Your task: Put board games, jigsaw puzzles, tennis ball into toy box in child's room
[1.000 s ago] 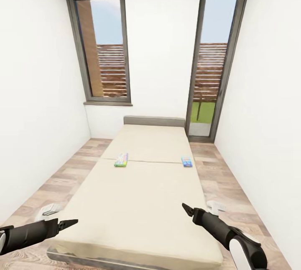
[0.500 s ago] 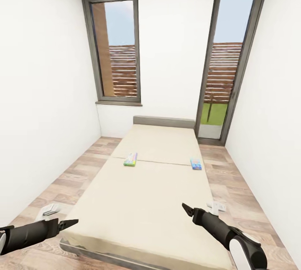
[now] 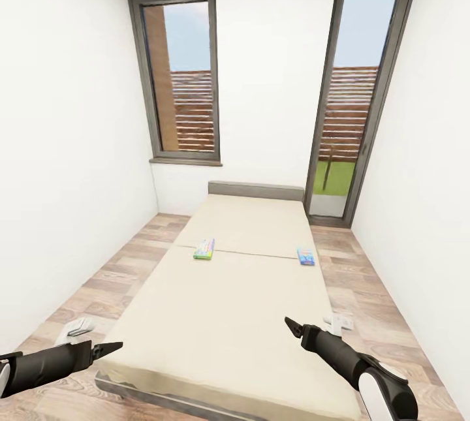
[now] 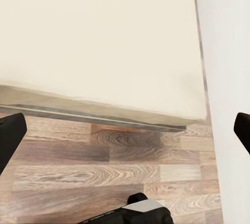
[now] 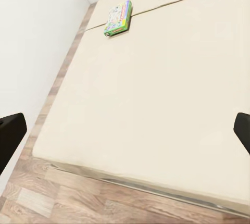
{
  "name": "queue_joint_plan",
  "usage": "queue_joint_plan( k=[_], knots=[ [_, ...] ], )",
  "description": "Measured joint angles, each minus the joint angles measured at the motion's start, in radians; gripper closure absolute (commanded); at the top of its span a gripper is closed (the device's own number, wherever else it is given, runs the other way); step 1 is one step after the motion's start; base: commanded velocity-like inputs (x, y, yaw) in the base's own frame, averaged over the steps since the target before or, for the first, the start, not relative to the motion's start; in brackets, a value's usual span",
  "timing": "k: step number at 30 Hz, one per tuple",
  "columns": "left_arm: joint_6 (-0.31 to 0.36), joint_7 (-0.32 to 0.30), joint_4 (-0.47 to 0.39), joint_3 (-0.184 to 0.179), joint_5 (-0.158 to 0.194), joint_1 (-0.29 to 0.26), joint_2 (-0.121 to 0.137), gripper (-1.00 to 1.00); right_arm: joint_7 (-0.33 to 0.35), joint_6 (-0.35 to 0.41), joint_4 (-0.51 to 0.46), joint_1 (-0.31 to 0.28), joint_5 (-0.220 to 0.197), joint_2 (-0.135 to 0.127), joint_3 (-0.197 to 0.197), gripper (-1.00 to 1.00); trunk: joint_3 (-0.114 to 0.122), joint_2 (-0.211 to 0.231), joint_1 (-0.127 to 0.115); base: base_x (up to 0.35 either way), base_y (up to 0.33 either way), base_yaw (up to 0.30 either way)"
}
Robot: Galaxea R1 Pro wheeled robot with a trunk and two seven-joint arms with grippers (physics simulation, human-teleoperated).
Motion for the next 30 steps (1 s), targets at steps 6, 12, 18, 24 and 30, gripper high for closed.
queue_joint_plan(
  k=[6,12,18,24,30],
  knots=[
    [0.0,0.0,0.0,-0.001,0.0,-0.001,0.0,-1.0,0.0,0.0,0.0,-0.001,0.0,0.0,0.0,-1.0,0.017,0.041,-0.023,0.0,0.0,0.0],
    [0.0,0.0,0.0,-0.001,0.0,-0.001,-0.001,-1.0,0.0,0.0,0.0,-0.001,0.0,0.001,0.0,-1.0,0.023,0.055,-0.031,0.0,0.0,0.015],
    [-0.001,0.0,0.0,-0.001,0.0,0.0,-0.001,-1.0,0.0,0.0,0.0,-0.001,0.001,0.005,0.0,-1.0,0.023,0.055,-0.031,0.0,0.0,0.167],
    [-0.002,0.0,-0.001,0.0,0.0,0.0,-0.001,-1.0,-0.001,0.0,0.0,-0.001,0.001,0.006,0.0,-1.0,0.023,0.055,-0.031,0.0,0.0,0.255],
    [-0.003,0.0,-0.001,0.001,0.0,0.0,-0.001,-1.0,-0.001,0.0,0.001,-0.001,0.002,0.007,0.0,-1.0,0.023,0.055,-0.031,0.0,0.0,0.278]
  ],
)
